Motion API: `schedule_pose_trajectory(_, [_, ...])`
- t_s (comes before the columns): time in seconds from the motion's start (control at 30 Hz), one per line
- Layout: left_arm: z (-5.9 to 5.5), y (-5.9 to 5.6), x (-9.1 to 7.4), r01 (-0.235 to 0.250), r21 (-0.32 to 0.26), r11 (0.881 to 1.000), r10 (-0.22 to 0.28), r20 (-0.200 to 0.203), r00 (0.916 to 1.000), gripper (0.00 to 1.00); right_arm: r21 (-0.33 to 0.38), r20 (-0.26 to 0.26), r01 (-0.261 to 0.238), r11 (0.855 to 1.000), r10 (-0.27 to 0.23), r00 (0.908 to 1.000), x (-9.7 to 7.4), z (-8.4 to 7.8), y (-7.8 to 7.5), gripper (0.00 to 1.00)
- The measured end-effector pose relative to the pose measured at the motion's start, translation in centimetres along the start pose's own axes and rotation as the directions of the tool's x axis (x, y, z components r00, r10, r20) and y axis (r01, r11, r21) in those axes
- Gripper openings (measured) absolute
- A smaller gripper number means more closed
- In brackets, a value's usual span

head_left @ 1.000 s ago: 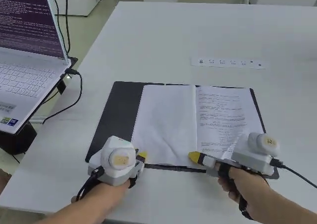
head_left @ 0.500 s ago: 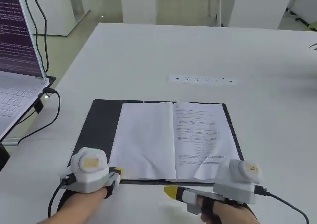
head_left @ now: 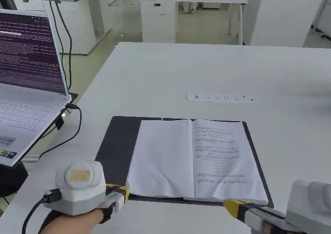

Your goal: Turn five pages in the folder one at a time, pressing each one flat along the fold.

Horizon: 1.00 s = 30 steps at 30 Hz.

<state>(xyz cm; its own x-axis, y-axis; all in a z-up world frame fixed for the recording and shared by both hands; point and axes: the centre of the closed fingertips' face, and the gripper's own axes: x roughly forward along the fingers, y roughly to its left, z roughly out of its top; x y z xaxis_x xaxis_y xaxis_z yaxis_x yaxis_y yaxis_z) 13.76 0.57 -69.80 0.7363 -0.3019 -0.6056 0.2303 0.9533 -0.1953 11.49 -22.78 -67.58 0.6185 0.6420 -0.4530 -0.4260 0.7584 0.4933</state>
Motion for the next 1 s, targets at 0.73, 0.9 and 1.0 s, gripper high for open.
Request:
schedule_pose_trajectory(0.73, [2.5,-1.0,-6.7,-0.038,0.085,0.996,0.021,0.196,0.9804,0.76,-0.166,0.215,0.273,0.948,-0.235,0.9478,-7.3,4.0,-5.0,0.80])
schedule_pose_trajectory(0.9, [2.7,-0.7,-7.4,-0.043,0.084,0.996,0.024,0.213,0.9768,0.98,-0.162,0.249,0.308,0.938,-0.263,0.9322,-8.4,4.7,-5.8,0.91])
schedule_pose_trajectory(1.0, [2.7,-0.6,-7.8,-0.047,0.082,0.996,0.028,0.211,0.9770,0.99,-0.148,0.278,0.333,0.931,-0.285,0.9176,-9.2,5.2,-6.4,1.00])
